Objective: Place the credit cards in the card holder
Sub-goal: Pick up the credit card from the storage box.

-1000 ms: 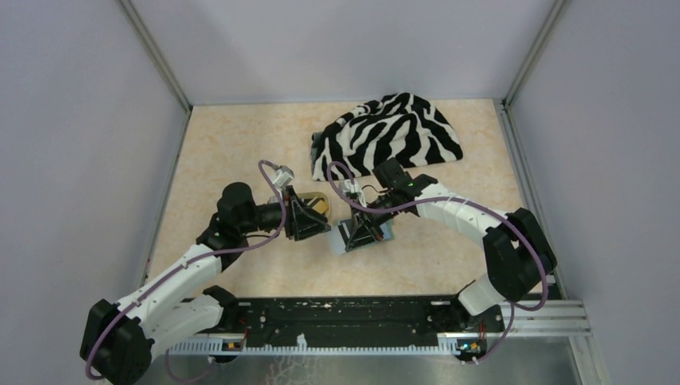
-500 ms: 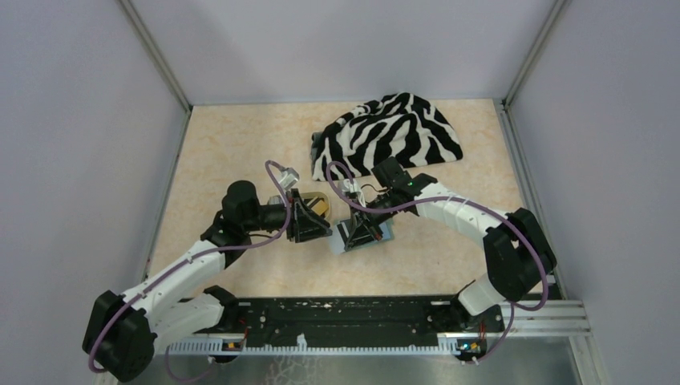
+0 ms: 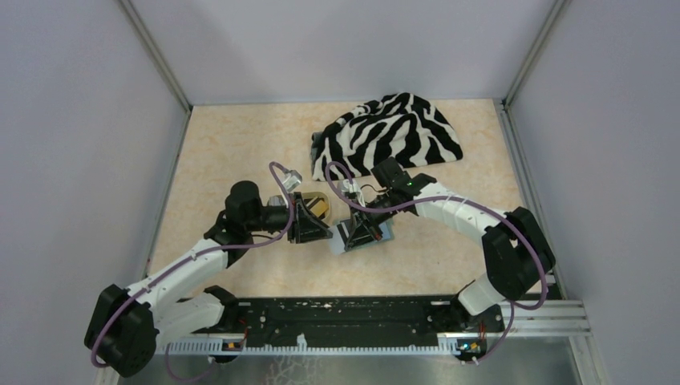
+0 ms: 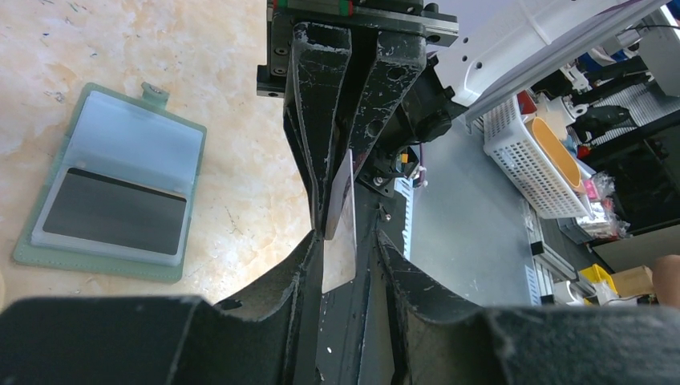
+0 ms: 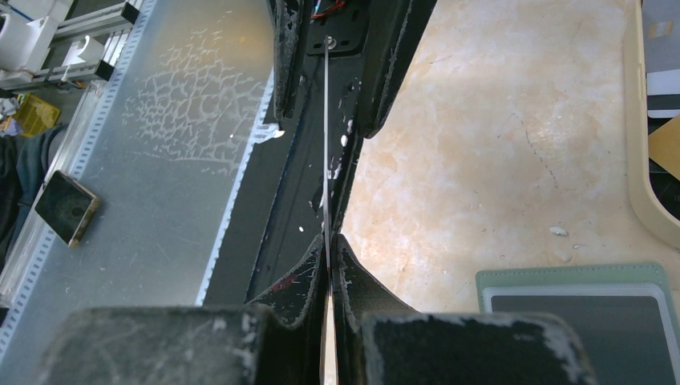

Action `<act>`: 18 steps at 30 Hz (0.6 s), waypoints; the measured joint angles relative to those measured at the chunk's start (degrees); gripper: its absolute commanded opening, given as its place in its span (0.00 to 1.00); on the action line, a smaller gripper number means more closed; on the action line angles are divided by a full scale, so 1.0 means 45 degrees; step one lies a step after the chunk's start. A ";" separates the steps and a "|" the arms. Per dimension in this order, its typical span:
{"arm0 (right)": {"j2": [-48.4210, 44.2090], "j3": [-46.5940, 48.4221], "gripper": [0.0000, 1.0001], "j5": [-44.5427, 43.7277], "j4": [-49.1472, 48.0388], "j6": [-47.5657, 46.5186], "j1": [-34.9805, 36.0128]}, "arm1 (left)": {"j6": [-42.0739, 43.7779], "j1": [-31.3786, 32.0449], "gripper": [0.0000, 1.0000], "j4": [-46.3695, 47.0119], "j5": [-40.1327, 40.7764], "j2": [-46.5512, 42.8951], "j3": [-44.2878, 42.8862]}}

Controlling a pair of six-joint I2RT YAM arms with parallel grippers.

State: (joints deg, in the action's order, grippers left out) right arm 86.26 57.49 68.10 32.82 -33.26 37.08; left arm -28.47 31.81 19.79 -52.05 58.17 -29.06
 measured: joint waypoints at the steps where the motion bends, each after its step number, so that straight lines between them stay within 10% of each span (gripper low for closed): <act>1: 0.0029 0.0000 0.00 -0.0005 -0.0005 0.0000 0.0000 | 0.0000 0.0000 0.34 0.0000 -0.0005 0.0005 0.0019; 18: 0.0107 0.0000 0.00 -0.0175 -0.0019 0.0005 0.0000 | -0.0112 0.0000 0.22 0.0486 -0.0262 0.0525 0.0160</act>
State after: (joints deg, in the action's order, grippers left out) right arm 86.74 57.49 67.31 32.73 -33.23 37.08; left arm -28.97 31.81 21.98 -53.23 60.53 -28.34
